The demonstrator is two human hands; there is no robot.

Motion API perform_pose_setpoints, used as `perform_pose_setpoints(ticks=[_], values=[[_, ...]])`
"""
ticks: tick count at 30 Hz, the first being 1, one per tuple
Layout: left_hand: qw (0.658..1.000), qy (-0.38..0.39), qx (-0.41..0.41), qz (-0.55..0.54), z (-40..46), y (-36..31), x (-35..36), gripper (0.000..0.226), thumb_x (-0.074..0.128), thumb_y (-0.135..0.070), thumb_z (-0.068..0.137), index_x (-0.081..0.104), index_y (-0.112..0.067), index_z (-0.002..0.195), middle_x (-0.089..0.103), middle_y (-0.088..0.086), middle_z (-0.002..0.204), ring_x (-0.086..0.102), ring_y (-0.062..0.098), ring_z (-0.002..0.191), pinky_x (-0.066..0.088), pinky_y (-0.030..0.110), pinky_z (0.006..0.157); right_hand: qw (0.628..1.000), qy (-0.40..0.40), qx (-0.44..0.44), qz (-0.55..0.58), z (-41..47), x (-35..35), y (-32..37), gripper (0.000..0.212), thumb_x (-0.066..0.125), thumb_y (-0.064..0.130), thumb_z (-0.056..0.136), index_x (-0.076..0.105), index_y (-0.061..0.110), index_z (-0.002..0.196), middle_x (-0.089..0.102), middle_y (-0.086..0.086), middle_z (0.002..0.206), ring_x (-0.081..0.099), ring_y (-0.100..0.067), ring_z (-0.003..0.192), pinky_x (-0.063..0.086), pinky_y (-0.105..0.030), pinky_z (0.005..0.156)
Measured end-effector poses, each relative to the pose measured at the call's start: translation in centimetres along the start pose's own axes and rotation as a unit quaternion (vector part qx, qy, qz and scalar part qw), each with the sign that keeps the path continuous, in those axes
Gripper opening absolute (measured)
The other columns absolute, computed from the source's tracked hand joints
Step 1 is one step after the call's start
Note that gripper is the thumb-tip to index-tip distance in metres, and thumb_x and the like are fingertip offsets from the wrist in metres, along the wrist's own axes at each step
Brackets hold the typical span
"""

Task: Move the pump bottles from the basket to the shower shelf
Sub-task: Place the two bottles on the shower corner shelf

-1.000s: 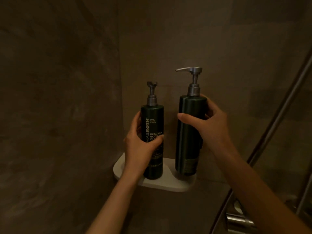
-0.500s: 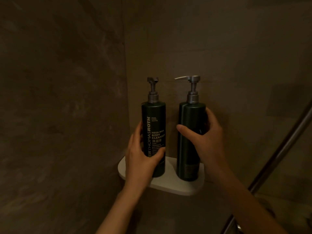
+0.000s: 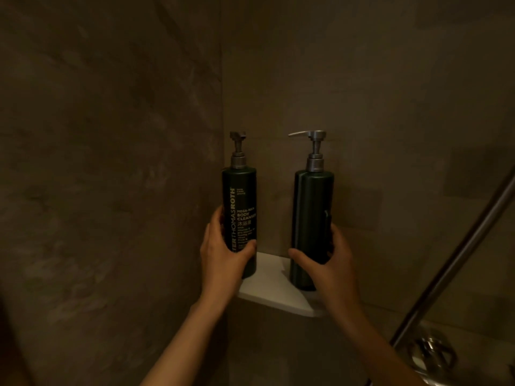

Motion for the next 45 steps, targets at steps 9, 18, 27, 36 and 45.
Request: perform_pose_setpoints(ticks=[9,18,27,36,45], values=[[0.999,0.009,-0.017,0.034,1.8,0.2,-0.2,0.085,0.077,-0.011,0.071,0.032,-0.021,0.142,0.047,0.003,0.138,0.043,0.010,0.121,0.036,0.028,0.097,0.999,0.030,-0.020,-0.020,1.1,2.3,0.7,0.082,0.082,0.031,0.067,0.042,0.028,0.139,0.056,0.009,0.125,0.054,-0.006,0.111,0.046,-0.024,0.087],[0.996,0.012,-0.007,0.083,-2.1,-1.8,-1.7,0.071,0.059,-0.029,0.089,0.021,-0.020,0.147,0.034,0.002,0.147,0.036,0.016,0.132,0.036,0.045,0.108,0.998,0.031,-0.020,-0.054,0.2,0.9,1.3,0.077,0.072,0.044,0.077,0.035,0.025,0.142,0.047,0.003,0.136,0.046,-0.006,0.115,0.042,-0.028,0.089],[0.964,0.015,-0.021,0.265,-14.9,-1.5,-3.5,0.051,0.043,-0.034,0.094,0.034,-0.018,0.141,0.044,0.003,0.141,0.041,0.018,0.128,0.033,0.029,0.103,0.983,0.091,-0.139,-0.080,-10.2,-1.1,1.3,0.029,0.057,0.026,0.092,0.059,0.018,0.120,0.059,0.001,0.119,0.052,-0.011,0.113,0.038,-0.015,0.093],[0.900,0.084,-0.152,0.399,-32.9,3.7,-7.9,0.044,0.050,-0.028,0.086,0.054,-0.009,0.125,0.061,0.012,0.121,0.056,0.031,0.109,0.048,0.038,0.090,0.945,0.256,-0.146,-0.143,-26.1,0.1,-3.8,0.029,0.050,0.026,0.092,0.065,0.010,0.112,0.066,-0.007,0.115,0.056,-0.022,0.110,0.040,-0.032,0.099],[0.797,0.105,-0.296,0.516,-46.0,5.9,-21.1,0.041,0.060,-0.021,0.086,0.056,-0.004,0.123,0.063,0.019,0.118,0.059,0.038,0.105,0.051,0.044,0.082,0.827,0.508,-0.081,-0.227,-40.7,4.1,-5.6,0.038,0.052,0.024,0.093,0.056,0.011,0.129,0.056,-0.010,0.134,0.049,-0.027,0.123,0.040,-0.039,0.102]])
Point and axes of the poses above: each hand's wrist, its own z-axis towards the middle knuckle, its own x-axis out of the palm, y = z × x, the point moved 4 cm from there along z, towards the middle knuckle
